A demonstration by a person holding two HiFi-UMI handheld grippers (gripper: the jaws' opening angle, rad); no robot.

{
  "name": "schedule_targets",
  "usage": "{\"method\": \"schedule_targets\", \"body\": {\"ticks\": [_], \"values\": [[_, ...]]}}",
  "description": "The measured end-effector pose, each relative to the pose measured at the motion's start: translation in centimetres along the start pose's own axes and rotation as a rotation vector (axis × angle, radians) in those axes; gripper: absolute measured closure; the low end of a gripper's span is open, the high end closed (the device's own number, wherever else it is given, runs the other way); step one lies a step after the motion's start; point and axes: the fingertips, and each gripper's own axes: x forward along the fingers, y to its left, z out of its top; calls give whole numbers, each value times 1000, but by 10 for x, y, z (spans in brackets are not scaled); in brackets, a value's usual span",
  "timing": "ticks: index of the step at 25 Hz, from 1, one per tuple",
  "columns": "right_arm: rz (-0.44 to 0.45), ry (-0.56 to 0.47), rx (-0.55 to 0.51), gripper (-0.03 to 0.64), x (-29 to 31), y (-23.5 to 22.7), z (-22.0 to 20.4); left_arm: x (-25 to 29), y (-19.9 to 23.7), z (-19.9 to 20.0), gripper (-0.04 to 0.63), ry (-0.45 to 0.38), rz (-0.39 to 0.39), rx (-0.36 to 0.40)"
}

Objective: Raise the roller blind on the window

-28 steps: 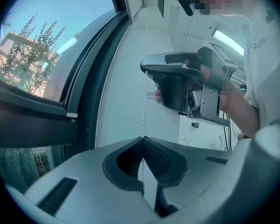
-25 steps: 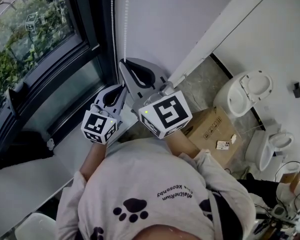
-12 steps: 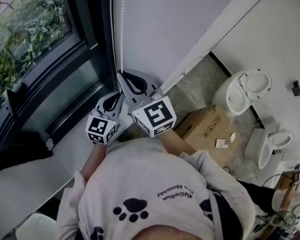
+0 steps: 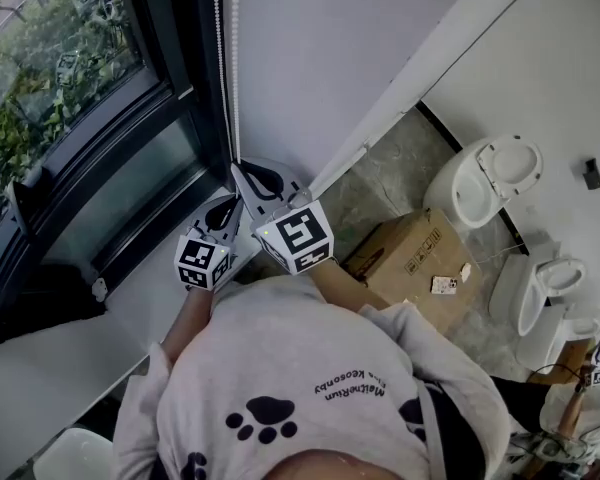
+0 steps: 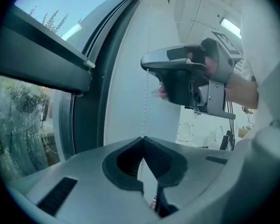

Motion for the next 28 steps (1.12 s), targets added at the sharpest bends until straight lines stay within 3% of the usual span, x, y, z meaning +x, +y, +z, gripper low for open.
{"method": "schedule_targets", "body": {"ticks": [5,7,8,15,22,28], "values": [[-7,-5,7,606,0,-2,-2,-3,-5,1,581,-12,-29,-7],[-12,-4,11,606,0,-5,-1,-6,-7,7,470,-21,-44,-24],[-14,-4,14,606,-1,-6,-1,-8,-7,12,459,-27,-49,-38],[-17,-6,19,606,-1,-8,-2,-29,-6,66,477,-89,-58,-70],[-14,-8,19,606,0,-6,-2,-50,-5,135,503,-158,-35,-38],[-12,-7,23,606,-3,-6,-2,-54,-17,187,503,-195,-65,10]]}}
